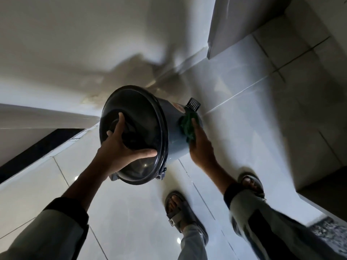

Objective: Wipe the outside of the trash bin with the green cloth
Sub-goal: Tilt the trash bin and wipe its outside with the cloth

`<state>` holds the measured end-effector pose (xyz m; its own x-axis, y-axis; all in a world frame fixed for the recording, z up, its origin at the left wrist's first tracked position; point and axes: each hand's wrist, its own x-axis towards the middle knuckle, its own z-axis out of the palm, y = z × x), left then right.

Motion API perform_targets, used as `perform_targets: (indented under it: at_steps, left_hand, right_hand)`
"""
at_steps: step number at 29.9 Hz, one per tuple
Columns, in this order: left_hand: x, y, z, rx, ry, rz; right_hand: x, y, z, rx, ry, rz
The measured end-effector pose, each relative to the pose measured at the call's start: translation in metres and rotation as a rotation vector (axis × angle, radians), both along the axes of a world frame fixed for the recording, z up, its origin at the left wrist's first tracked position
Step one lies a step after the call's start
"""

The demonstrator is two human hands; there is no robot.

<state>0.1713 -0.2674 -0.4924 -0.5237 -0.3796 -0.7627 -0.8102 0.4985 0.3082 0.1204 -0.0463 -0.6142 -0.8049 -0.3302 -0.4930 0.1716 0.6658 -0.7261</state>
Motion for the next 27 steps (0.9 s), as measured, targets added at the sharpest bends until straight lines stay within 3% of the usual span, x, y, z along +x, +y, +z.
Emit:
perform_targets:
  at_steps: [5,7,11,15,17,19,23,27]
  left_hand:
    - [-0.009,-0.014,-0.004,0.056,0.010,0.058]
    - [-0.008,-0.015,-0.006,0.064,0.013,0.066]
    - [-0.012,-0.013,-0.003,0.034,0.005,0.121]
    - [-0.020,-0.011,-0.002,-0.006,-0.014,0.184]
    - [-0.023,-0.011,-0.002,-0.018,-0.016,0.191]
    - [-0.026,-0.010,-0.002,-0.026,-0.011,0.182]
    - [-0.032,-0.006,-0.007,-0.065,0.017,0.173]
    - [-0.032,0.014,-0.012,-0.172,0.023,0.126]
  right_hand:
    - [-0.044,0.009,-0.065,0.095,-0.472,-0.345]
    - [-0.037,0.004,-0.063,0.099,-0.573,-0.404]
    - [-0.007,-0.014,-0.001,0.130,-0.379,-0.235]
    - [0.029,-0.020,0.066,-0.216,0.045,-0.042]
    - [0.036,-0.017,0.065,-0.320,0.097,-0.055]
    - [0.037,-0.018,0.047,-0.251,0.079,-0.118]
    - [0.007,-0.026,-0.012,-0.015,-0.266,-0.405]
    - [-0.035,-0.016,-0.040,-0.109,-0.637,-0.712]
